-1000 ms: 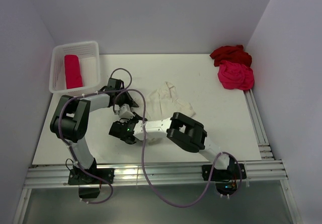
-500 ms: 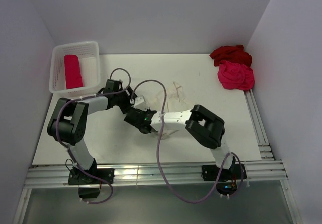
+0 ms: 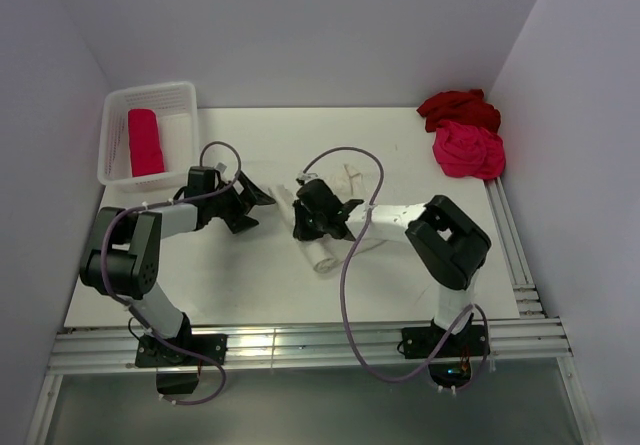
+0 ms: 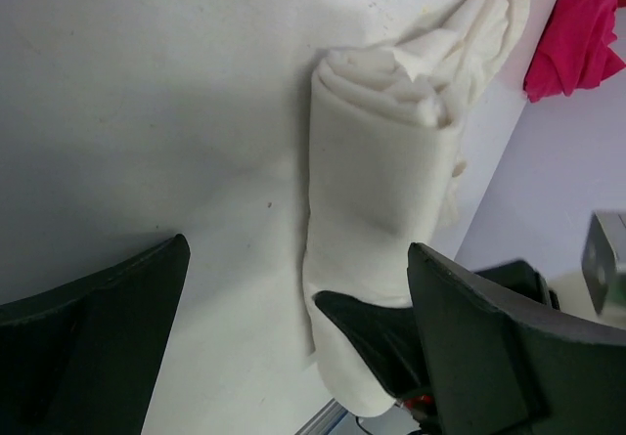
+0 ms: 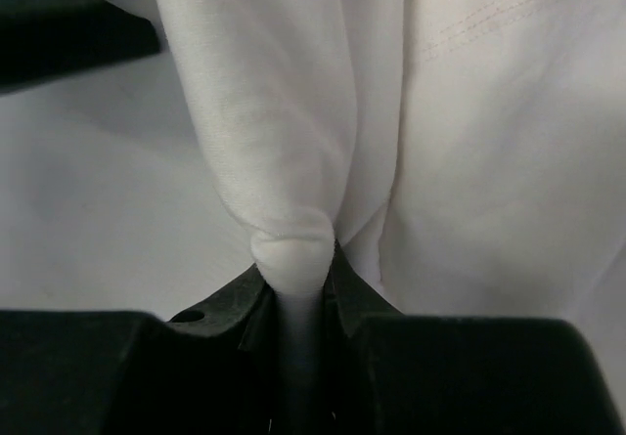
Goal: Roll the t-shirts
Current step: Roll the tshirt
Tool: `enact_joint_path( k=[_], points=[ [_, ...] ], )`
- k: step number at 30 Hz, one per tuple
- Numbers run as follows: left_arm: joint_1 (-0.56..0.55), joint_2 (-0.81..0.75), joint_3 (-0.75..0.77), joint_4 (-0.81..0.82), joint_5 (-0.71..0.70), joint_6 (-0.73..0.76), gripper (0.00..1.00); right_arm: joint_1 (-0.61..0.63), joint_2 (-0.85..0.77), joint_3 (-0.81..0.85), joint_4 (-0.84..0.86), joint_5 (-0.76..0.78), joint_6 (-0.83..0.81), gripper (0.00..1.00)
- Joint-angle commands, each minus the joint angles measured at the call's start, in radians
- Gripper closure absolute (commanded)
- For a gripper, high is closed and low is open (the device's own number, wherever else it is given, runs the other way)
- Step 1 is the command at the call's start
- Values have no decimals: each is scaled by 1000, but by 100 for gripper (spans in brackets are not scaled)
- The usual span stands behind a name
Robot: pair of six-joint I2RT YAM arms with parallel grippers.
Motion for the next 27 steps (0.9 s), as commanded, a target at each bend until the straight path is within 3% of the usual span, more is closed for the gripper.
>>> enact_joint_path(
  k=[1, 6, 12, 19, 27],
  points=[
    [1, -63, -35, 99, 37, -2, 1, -53, 5, -93, 216, -331, 99, 100],
    [1, -77, -67, 193, 66, -32, 1, -158, 75, -191, 462, -607, 296, 100],
    [1, -63, -116, 314, 86, -60, 0, -205, 175, -271, 740, -773, 482, 98],
    [-27, -17, -147, 406, 66, -55, 1, -206, 287, -293, 965, -849, 703, 98],
    [-53, 9, -217, 520, 23, -74, 1, -211, 345, -296, 1062, -856, 831, 98]
  ],
)
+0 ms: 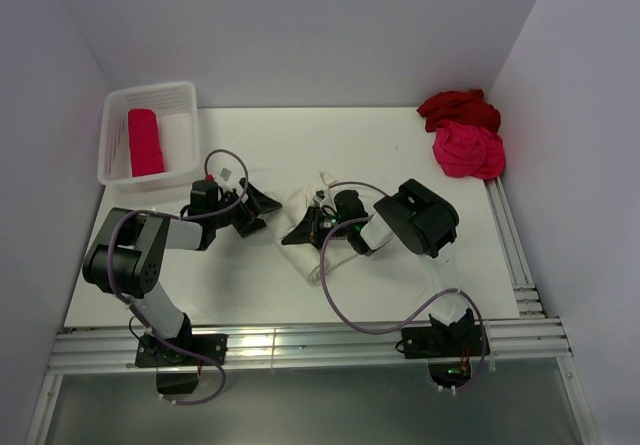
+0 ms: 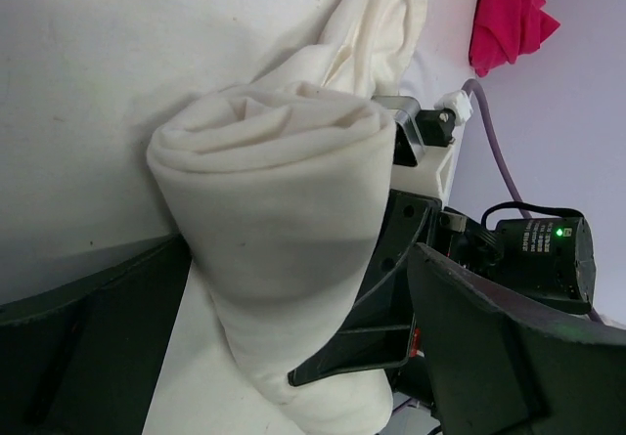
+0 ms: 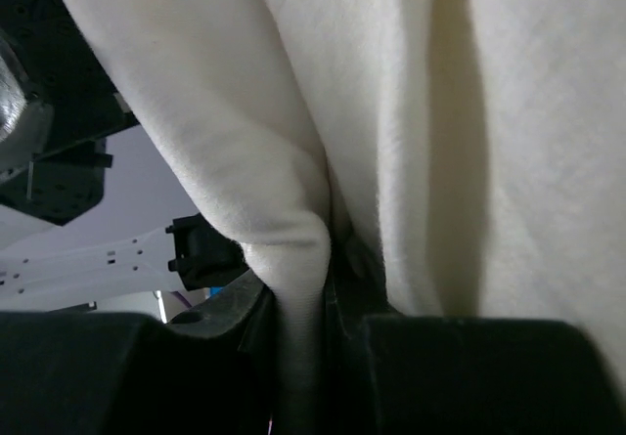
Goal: Roll the t-shirts
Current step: Roll the tshirt
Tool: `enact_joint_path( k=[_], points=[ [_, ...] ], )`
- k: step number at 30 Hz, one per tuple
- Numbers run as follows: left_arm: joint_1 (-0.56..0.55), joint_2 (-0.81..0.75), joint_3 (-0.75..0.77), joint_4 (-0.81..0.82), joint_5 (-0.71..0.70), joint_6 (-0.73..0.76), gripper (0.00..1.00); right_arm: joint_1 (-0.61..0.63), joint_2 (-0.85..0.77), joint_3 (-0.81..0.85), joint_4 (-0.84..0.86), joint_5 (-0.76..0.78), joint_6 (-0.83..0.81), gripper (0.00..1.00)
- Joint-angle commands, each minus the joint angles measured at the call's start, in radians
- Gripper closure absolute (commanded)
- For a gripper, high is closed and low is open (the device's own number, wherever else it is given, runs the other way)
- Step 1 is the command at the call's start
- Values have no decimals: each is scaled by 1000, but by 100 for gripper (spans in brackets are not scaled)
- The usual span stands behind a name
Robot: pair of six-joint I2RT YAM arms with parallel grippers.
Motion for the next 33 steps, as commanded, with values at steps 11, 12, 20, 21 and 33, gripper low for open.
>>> enact_joint_path(
  k=[11, 12, 20, 21, 33],
  points=[
    [-11, 83, -49, 161, -78, -23, 0, 2, 43, -11, -19, -34, 80, 99],
    [-12, 93, -38, 170, -80, -24, 0, 2, 40, -13, -22, -36, 79, 99],
    [-20, 191, 26, 181, -89, -29, 33, 5, 34, -1, -66, -50, 57, 98],
    [-26, 197, 38, 181, -89, -27, 42, 5, 33, 7, -77, -51, 50, 98],
    [-38, 189, 147, -90, -169, 63, 98, 5, -18, 4, -189, -60, -19, 77]
  ],
)
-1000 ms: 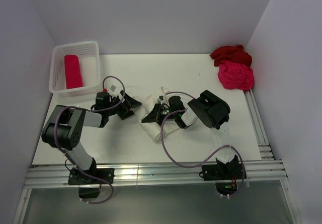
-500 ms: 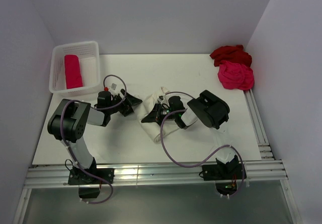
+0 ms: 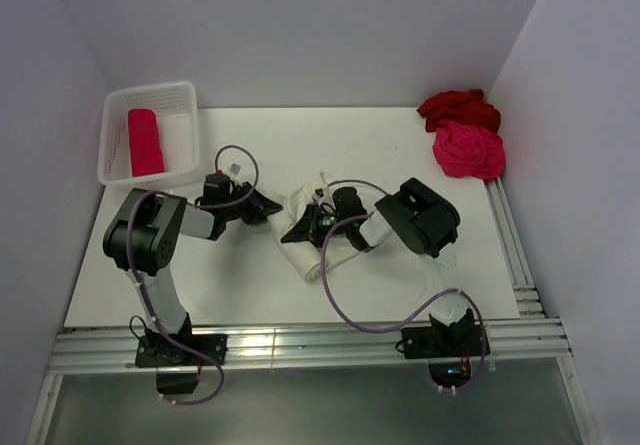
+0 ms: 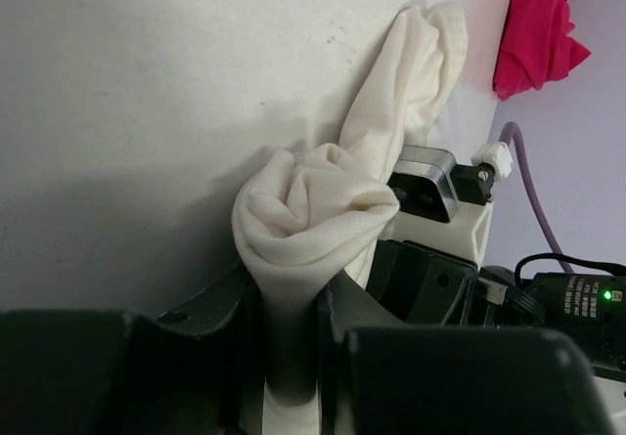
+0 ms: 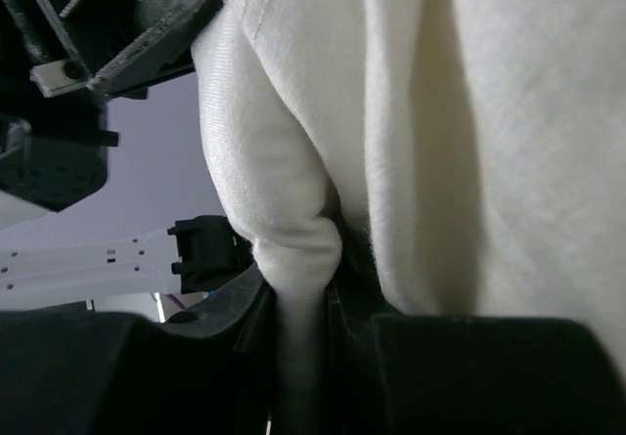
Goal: Roll the t-shirts
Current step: Roll the tshirt
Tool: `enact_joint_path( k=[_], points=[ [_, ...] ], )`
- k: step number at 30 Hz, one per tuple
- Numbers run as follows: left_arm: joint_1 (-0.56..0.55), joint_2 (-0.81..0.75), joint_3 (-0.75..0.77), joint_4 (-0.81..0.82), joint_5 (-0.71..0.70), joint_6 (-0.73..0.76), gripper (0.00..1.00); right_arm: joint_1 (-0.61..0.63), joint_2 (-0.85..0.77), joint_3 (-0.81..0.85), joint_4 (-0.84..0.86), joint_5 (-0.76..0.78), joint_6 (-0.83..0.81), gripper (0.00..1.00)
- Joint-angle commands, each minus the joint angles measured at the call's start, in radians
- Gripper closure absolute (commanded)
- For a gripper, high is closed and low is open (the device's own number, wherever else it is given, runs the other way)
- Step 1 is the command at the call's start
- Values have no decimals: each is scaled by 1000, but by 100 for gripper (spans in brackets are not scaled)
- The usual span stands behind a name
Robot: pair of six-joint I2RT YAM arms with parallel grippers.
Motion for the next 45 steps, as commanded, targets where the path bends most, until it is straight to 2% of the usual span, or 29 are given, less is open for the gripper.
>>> enact_joint_path(
  k=[1, 3, 10, 15, 21, 32, 41, 42, 44, 45],
  points=[
    [-6, -1, 61, -199, -124, 100, 98, 7, -35, -27, -200, -49, -55, 76],
    [-6, -12, 86, -263, -159, 112, 99, 7, -61, -24, -290, -54, -100, 75],
    [-6, -24, 146, -368, -214, 155, 100, 9, -165, -79, -443, -59, -232, 74],
    [-6, -17, 166, -391, -225, 155, 100, 9, -234, -124, -571, -40, -310, 66],
    [-6, -12, 169, -396, -232, 151, 100, 10, -296, -190, -616, -43, -349, 62],
    [-11, -12, 179, -419, -254, 157, 100, 27, -446, -361, -624, -69, -346, 62],
    [-32, -1, 196, -436, -257, 163, 100, 44, -604, -481, -745, -51, -391, 61],
    [-34, -1, 198, -436, -257, 165, 100, 46, -625, -487, -785, -40, -396, 56],
    [-41, -1, 198, -437, -254, 166, 100, 46, -717, -491, -843, 2, -421, 55],
    [-43, -3, 198, -437, -254, 168, 100, 49, -763, -478, -954, 36, -440, 51]
  ],
)
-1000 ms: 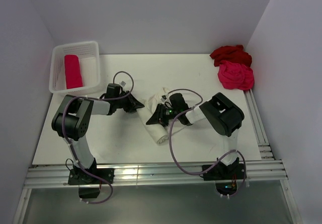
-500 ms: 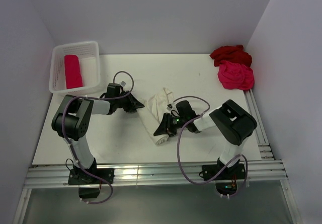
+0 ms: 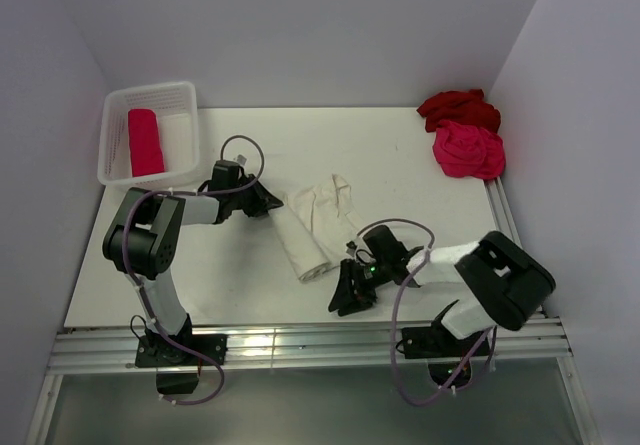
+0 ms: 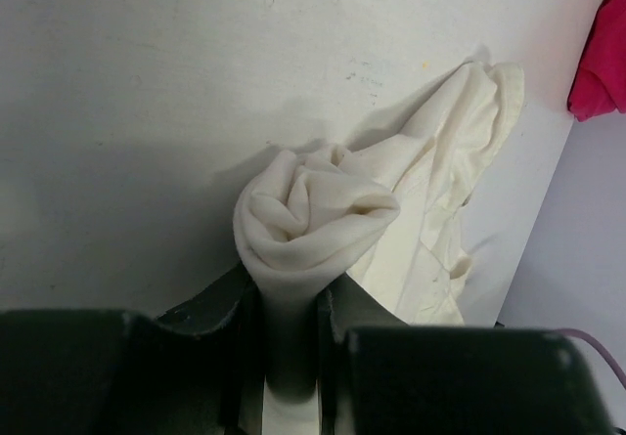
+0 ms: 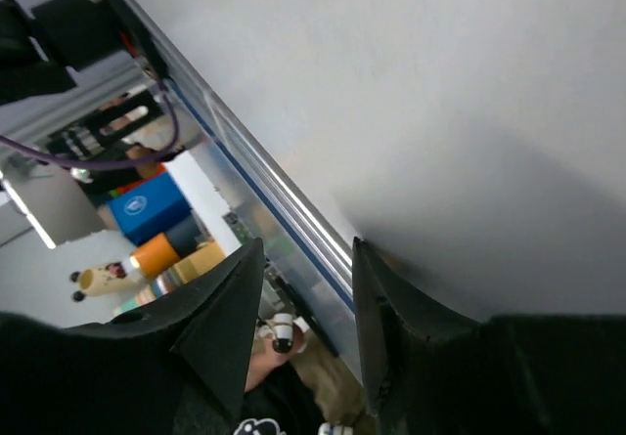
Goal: Roll the t-shirts
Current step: Roll the tshirt
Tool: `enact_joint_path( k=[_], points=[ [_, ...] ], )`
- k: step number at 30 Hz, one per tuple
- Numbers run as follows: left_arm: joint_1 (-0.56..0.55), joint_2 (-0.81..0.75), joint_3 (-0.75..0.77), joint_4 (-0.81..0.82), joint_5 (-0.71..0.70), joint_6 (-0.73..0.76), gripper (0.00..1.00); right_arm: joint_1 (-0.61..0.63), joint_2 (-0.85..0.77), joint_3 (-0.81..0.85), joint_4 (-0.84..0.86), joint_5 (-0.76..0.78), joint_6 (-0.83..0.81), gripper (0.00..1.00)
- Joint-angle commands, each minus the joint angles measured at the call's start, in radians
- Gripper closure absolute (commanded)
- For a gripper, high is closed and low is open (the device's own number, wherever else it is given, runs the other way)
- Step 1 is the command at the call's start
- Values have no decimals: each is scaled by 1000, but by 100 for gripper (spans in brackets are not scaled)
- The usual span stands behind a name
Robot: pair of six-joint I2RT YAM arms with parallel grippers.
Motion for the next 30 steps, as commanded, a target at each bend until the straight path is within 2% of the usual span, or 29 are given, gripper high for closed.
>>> enact_joint_path(
  k=[1, 3, 4, 5, 6, 8, 13, 18, 19, 20, 25, 28, 30],
  points=[
    [-4, 17, 2, -51, -116, 61, 100, 9, -148, 18, -271, 86, -75, 50],
    [-10, 15, 2, -57, -115, 62, 100, 14, -270, 96, -457, 196, -126, 49],
    [-11, 11, 2, -57, -115, 66, 100, 16, -300, 132, -516, 235, -143, 42],
    [-17, 6, -1, -60, -112, 67, 100, 20, -328, 221, -570, 287, -160, 42],
    [-17, 2, -3, -68, -112, 72, 100, 34, -343, 269, -668, 371, -189, 42],
    [-24, -12, -4, -79, -103, 79, 100, 54, -323, 413, -733, 456, -212, 41],
    [-25, -54, -21, -94, -63, 98, 100, 158, -123, 672, -860, 704, -267, 41],
    [-27, -72, -18, -146, -20, 115, 100, 301, 97, 1001, -994, 961, -312, 41],
    [-27, -72, -15, -155, -14, 116, 100, 322, 140, 1101, -1018, 1006, -324, 10],
    [-25, -71, -12, -172, -8, 118, 100, 365, 211, 1152, -1041, 1081, -347, 10],
    [-25, -64, 0, -203, 19, 122, 100, 456, 407, 1434, -1144, 1217, -408, 10],
    [-27, -61, 9, -220, 29, 131, 100, 486, 539, 1553, -1222, 1301, -406, 11],
    [-25, -61, 12, -224, 35, 138, 100, 500, 586, 1570, -1238, 1323, -393, 12]
  ],
)
